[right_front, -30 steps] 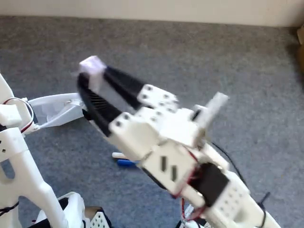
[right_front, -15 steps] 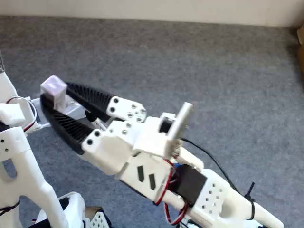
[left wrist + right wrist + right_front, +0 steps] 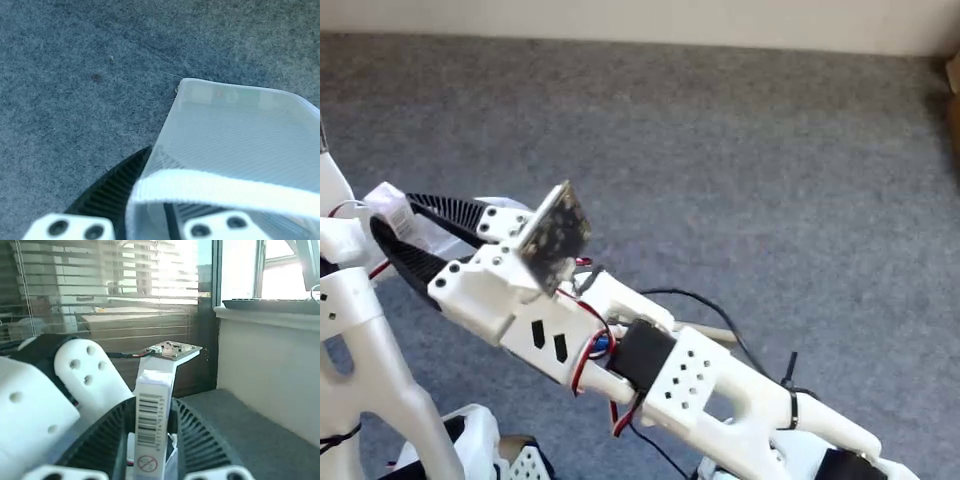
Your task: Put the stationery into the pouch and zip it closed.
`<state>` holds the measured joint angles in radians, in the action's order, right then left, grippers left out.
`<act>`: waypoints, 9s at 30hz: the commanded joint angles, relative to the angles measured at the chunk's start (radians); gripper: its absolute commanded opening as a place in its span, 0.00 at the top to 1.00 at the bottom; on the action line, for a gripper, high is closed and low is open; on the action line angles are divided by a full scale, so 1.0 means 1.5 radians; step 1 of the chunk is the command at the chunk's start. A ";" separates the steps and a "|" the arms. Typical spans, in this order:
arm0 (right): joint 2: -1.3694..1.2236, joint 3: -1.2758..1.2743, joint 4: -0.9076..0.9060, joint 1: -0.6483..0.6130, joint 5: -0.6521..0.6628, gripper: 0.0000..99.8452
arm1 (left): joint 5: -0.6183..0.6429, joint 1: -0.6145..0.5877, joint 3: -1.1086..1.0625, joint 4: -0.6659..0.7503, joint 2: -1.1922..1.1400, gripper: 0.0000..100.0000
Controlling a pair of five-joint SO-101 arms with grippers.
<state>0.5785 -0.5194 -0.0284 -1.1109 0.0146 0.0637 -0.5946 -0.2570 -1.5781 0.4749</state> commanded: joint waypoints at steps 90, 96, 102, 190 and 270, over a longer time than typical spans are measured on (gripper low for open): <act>0.016 -0.024 -0.059 0.113 0.141 0.83 | 0.005 0.011 -0.030 0.011 -0.021 0.99; 0.023 -0.023 -0.060 0.116 0.141 0.83 | 0.005 0.011 -0.030 0.011 -0.021 0.99; 0.076 -0.028 -0.061 0.117 0.141 0.83 | 0.005 0.011 -0.030 0.011 -0.021 0.99; -0.010 -0.112 -0.677 0.196 0.309 0.83 | 0.006 0.011 -0.040 0.019 -0.021 0.99; -0.295 0.143 -0.710 0.288 0.260 1.00 | 0.006 0.013 -0.061 0.041 -0.022 0.99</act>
<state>0.0752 -0.3460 -1.1055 -0.6813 0.4580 0.0637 -0.5930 -0.3061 -1.5367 0.4764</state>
